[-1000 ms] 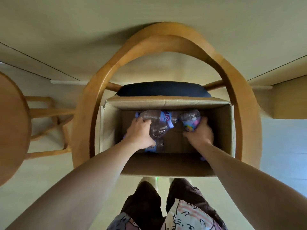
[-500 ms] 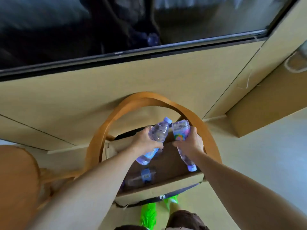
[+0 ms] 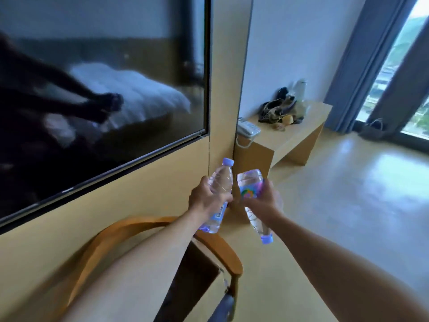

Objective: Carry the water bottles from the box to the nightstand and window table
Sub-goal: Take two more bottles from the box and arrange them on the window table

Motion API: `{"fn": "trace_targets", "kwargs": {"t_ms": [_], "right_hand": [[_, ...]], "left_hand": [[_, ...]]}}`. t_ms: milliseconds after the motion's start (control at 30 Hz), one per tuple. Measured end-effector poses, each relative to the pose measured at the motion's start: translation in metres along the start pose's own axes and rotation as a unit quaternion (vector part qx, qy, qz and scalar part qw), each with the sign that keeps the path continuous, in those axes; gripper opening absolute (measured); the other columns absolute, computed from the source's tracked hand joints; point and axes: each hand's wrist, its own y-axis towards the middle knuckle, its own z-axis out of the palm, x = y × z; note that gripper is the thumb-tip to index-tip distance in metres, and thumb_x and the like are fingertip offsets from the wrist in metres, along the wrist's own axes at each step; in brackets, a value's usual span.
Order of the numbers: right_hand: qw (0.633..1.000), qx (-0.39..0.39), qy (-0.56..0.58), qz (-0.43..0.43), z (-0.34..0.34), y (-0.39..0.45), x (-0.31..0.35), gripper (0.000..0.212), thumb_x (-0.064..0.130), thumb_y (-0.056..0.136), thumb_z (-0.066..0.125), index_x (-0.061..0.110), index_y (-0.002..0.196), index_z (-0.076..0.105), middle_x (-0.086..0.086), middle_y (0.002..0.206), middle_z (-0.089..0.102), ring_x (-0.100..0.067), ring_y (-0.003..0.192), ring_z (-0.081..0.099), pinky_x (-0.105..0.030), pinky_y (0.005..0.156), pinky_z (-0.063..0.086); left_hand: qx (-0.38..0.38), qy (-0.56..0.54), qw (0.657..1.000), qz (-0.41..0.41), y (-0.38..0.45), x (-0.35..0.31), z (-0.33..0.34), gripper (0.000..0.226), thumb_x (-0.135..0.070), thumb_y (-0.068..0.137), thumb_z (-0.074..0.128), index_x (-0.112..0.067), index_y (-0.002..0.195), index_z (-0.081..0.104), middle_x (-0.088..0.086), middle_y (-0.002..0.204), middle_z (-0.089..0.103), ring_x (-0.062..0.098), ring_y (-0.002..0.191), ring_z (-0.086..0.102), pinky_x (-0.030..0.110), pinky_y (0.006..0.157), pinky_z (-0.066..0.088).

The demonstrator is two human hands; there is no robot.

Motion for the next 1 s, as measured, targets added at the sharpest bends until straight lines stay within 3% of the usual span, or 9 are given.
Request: {"fn": "trace_targets", "kwargs": {"t_ms": [100,200,267,333,533,700,800,867,1000], "right_hand": [[0.997,-0.066,0.028,0.004,-0.067,0.015,-0.014,0.06,0.049,0.046,0.081,0.032,0.093,0.047,0.014,0.081,0.061,-0.011,0.074,0.061,-0.029,0.059,0.046],[0.99,-0.135,0.051,0.008,-0.143,0.026,-0.033,0.059,0.052,0.042,0.08,0.034,0.085,0.045,0.016,0.078,0.059,0.001,0.07,0.052,-0.024,0.053,0.034],[0.983,-0.173,0.052,0.011,-0.198,0.034,-0.049,0.06,0.052,0.042,0.081,0.034,0.085,0.044,0.016,0.078,0.058,-0.004,0.07,0.053,-0.024,0.054,0.033],[0.977,-0.208,0.053,0.016,-0.255,0.041,-0.067,0.062,0.048,0.046,0.085,0.033,0.092,0.047,0.014,0.079,0.058,-0.013,0.074,0.055,-0.025,0.056,0.036],[0.951,-0.299,0.067,0.034,-0.414,0.063,-0.13,0.065,0.041,0.056,0.092,0.025,0.104,0.051,0.006,0.087,0.065,-0.018,0.081,0.062,-0.033,0.072,0.05],[0.932,-0.352,0.077,0.041,-0.521,0.08,-0.181,0.068,0.039,0.056,0.093,0.024,0.108,0.051,0.006,0.089,0.064,-0.015,0.082,0.063,-0.037,0.076,0.056],[0.92,-0.382,0.077,0.05,-0.569,0.092,-0.209,0.071,0.038,0.057,0.094,0.024,0.111,0.049,0.009,0.089,0.061,-0.01,0.081,0.061,-0.035,0.075,0.056],[0.912,-0.399,0.073,0.058,-0.596,0.105,-0.228,0.072,0.038,0.057,0.095,0.025,0.11,0.049,0.009,0.09,0.061,-0.009,0.081,0.06,-0.033,0.075,0.055],[0.897,-0.431,0.063,0.073,-0.64,0.142,-0.267,0.073,0.04,0.054,0.094,0.026,0.11,0.049,0.007,0.093,0.063,-0.015,0.086,0.063,-0.038,0.081,0.057]], "left_hand": [[0.02,-0.034,0.998,0.047,-0.002,-0.063,0.043,0.049,-0.047,0.051,0.077,-0.03,0.093,0.057,-0.016,0.085,0.067,0.008,0.077,0.065,0.029,0.066,0.049],[0.047,-0.07,0.993,0.086,-0.007,-0.127,0.096,0.049,-0.043,0.046,0.079,-0.028,0.089,0.061,-0.013,0.078,0.071,0.009,0.071,0.068,0.029,0.065,0.049],[0.073,-0.092,0.987,0.107,-0.011,-0.168,0.136,0.055,-0.041,0.044,0.081,-0.025,0.095,0.066,-0.007,0.084,0.076,0.013,0.075,0.072,0.032,0.068,0.054],[0.1,-0.093,0.982,0.13,-0.015,-0.209,0.181,0.059,-0.042,0.046,0.08,-0.02,0.1,0.069,0.001,0.09,0.077,0.021,0.082,0.073,0.036,0.071,0.058],[0.148,-0.116,0.964,0.189,-0.038,-0.325,0.318,0.055,-0.043,0.052,0.079,-0.025,0.103,0.07,-0.001,0.092,0.075,0.021,0.083,0.073,0.043,0.082,0.061],[0.201,-0.127,0.943,0.232,-0.055,-0.398,0.428,0.06,-0.042,0.069,0.084,-0.022,0.118,0.056,0.0,0.101,0.068,0.02,0.09,0.069,0.029,0.064,0.049],[0.225,-0.121,0.935,0.245,-0.062,-0.427,0.488,0.055,-0.042,0.075,0.085,-0.028,0.115,0.049,-0.006,0.098,0.064,0.014,0.084,0.065,0.022,0.057,0.041],[0.236,-0.119,0.931,0.252,-0.061,-0.445,0.525,0.056,-0.04,0.074,0.086,-0.029,0.114,0.048,-0.007,0.096,0.062,0.011,0.083,0.062,0.023,0.059,0.042],[0.282,-0.1,0.913,0.279,-0.043,-0.479,0.597,0.068,-0.043,0.063,0.083,-0.024,0.121,0.052,0.001,0.102,0.066,0.022,0.093,0.067,0.036,0.076,0.057]]}}
